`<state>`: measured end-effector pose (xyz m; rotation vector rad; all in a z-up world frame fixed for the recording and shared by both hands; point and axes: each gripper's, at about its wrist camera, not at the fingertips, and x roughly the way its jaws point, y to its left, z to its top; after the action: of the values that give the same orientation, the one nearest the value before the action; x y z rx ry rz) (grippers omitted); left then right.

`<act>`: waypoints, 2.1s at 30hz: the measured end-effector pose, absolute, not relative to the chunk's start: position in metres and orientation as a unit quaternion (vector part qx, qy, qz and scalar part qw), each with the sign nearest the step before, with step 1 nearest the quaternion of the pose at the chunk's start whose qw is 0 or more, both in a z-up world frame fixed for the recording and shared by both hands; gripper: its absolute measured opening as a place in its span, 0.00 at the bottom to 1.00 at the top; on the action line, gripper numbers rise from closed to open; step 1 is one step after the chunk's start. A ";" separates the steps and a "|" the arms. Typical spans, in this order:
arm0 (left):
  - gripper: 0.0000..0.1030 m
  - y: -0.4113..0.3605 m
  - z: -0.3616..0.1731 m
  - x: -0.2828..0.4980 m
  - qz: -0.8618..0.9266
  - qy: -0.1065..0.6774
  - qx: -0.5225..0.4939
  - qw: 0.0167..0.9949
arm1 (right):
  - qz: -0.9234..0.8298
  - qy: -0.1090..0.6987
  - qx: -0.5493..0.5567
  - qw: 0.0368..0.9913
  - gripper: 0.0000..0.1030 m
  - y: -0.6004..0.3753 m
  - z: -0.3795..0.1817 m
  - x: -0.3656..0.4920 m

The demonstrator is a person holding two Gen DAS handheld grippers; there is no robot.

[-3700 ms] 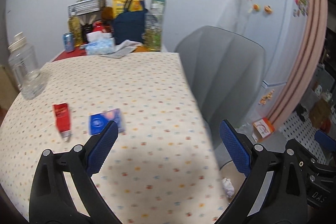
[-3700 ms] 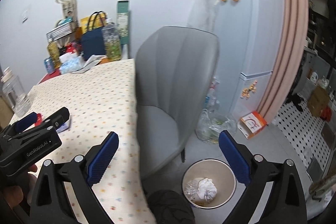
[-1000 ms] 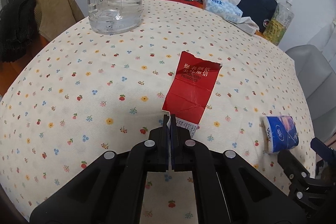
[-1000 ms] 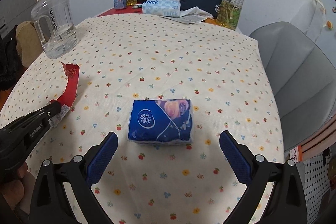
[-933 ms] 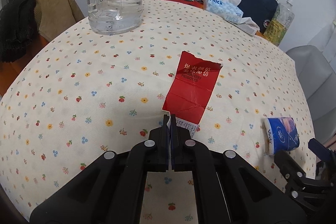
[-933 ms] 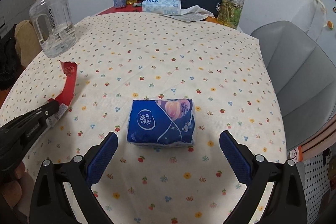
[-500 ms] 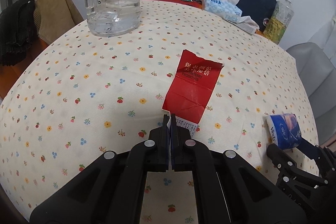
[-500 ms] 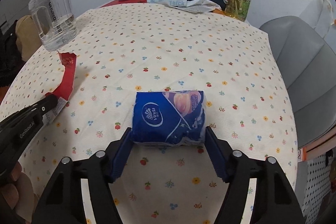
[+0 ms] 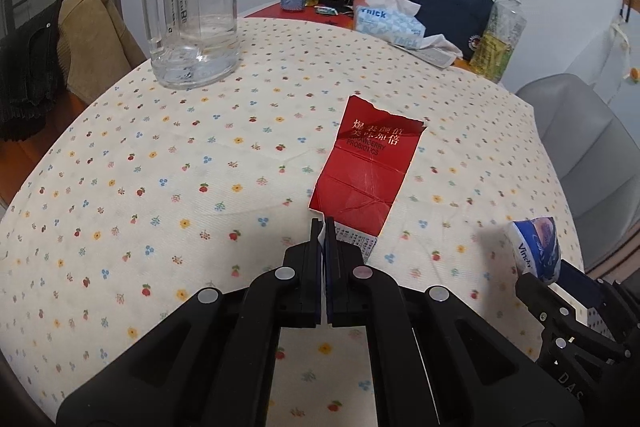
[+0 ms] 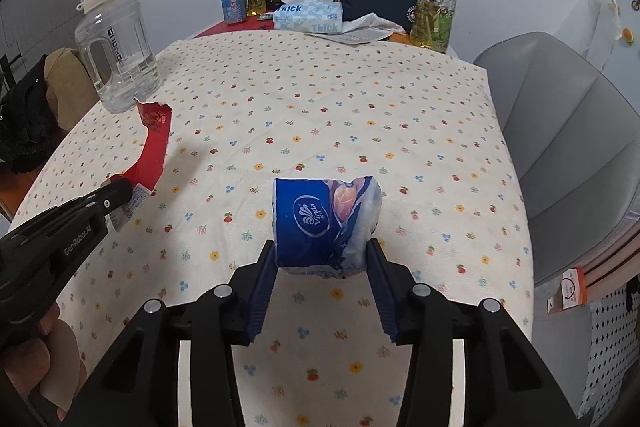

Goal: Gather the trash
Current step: 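Carry the red packet and blue tissue pack in both tools over the trash bin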

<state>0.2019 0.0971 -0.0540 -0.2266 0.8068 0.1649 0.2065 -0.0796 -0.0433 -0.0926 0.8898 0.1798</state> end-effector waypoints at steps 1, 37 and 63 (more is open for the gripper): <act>0.02 0.094 -0.052 0.200 0.078 0.390 -0.108 0.911 | 0.086 0.427 -0.043 0.899 0.43 -0.082 -0.041 0.203; 0.02 -0.079 0.013 0.135 -0.039 0.332 -0.010 0.942 | -0.025 0.335 0.040 0.941 0.44 -0.246 0.027 0.091; 0.02 -0.232 0.003 0.150 -0.170 0.345 0.062 0.921 | -0.153 0.339 0.107 0.922 0.44 -0.374 0.006 0.069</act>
<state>0.1500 -0.2319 0.0029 0.1278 0.7090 -0.3486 0.0690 -0.3743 0.0058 0.2206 0.6954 -0.3141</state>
